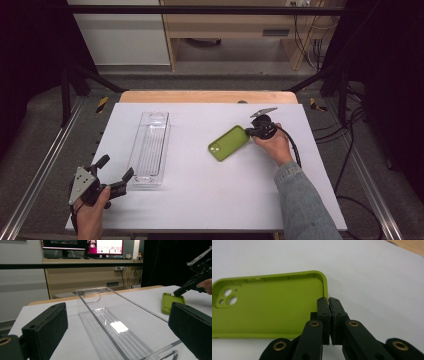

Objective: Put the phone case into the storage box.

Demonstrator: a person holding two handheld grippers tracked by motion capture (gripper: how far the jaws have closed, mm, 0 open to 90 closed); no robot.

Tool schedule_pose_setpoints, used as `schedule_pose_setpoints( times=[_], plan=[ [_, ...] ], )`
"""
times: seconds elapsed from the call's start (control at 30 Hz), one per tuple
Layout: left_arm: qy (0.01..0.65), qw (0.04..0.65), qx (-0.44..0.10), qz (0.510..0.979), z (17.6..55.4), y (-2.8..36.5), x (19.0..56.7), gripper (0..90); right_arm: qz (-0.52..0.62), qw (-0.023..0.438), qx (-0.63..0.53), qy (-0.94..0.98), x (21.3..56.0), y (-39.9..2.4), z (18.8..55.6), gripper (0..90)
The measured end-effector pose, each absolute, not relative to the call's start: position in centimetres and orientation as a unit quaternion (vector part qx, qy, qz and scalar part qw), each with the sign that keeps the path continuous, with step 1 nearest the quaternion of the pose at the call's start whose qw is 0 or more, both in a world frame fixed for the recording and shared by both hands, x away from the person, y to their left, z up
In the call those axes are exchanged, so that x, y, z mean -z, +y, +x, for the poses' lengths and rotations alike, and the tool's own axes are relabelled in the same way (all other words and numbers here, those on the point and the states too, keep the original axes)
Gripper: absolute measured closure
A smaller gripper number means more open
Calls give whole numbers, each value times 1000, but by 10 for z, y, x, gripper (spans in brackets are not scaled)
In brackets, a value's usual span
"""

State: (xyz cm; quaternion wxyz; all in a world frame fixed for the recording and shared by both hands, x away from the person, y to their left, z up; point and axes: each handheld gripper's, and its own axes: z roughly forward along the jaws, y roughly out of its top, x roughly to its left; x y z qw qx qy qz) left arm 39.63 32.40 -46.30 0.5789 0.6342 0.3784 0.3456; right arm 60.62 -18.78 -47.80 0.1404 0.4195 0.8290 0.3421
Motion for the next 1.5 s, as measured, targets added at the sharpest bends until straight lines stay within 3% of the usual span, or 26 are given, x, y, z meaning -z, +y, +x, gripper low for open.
schedule_pose_setpoints(
  times=[0.43, 0.9, 1.17, 1.5],
  plan=[
    [387, 576, -348, 630, 394, 322, 460, 21, 430, 172, -394, 794, 436, -185, 555, 882],
    [427, 548, -349, 629, 387, 311, 446, 20, 432, 206, -441, 760, 436, -183, 497, 882],
    [422, 530, -349, 647, 383, 279, 422, 23, 444, 250, -461, 727, 447, -183, 467, 882],
    [393, 529, -329, 676, 390, 231, 403, 20, 446, 272, -487, 700, 450, -183, 454, 883]
  ],
)
